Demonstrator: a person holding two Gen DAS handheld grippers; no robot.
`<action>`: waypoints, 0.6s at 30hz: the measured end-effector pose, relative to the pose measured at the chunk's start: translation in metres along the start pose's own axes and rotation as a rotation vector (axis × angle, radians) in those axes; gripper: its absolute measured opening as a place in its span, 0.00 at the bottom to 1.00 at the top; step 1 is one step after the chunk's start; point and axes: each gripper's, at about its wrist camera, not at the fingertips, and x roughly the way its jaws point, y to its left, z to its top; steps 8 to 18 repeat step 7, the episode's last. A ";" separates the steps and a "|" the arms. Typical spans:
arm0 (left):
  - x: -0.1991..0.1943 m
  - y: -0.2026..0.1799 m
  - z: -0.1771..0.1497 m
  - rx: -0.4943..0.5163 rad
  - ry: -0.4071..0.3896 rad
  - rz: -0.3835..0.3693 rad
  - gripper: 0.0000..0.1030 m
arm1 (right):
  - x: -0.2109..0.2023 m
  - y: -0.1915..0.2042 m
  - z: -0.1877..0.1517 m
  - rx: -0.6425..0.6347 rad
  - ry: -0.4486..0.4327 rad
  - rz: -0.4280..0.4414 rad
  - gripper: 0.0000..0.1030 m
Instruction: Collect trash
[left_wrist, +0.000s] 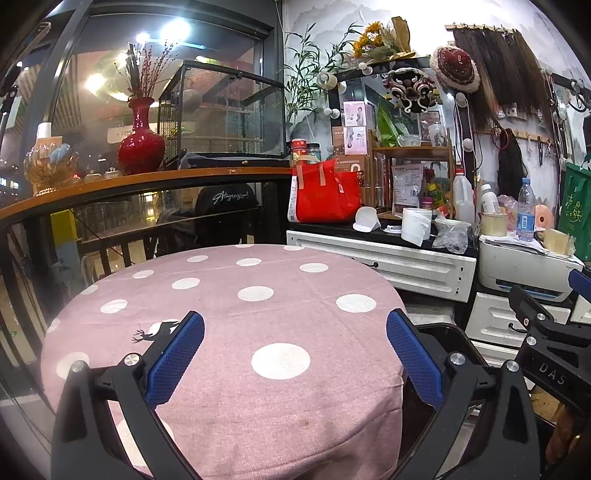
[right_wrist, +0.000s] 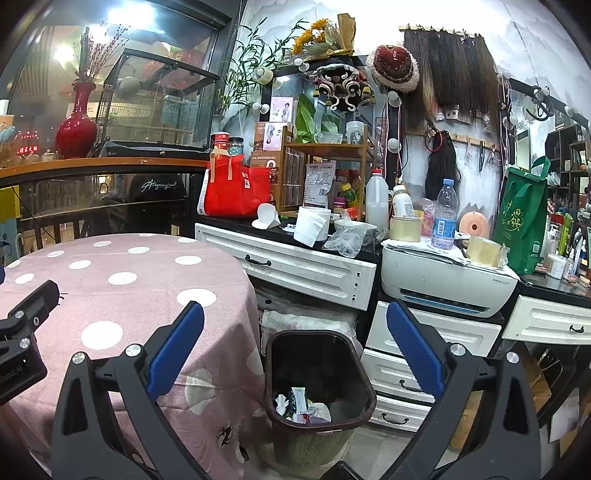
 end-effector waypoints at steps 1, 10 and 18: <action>0.000 0.000 0.000 -0.001 0.002 0.000 0.95 | 0.000 0.000 0.000 0.001 0.000 0.001 0.95; 0.001 0.000 0.000 0.009 0.009 -0.006 0.95 | 0.000 0.000 0.000 -0.002 0.004 0.002 0.95; 0.001 0.000 0.000 0.009 0.009 -0.006 0.95 | 0.000 0.000 0.000 -0.002 0.004 0.002 0.95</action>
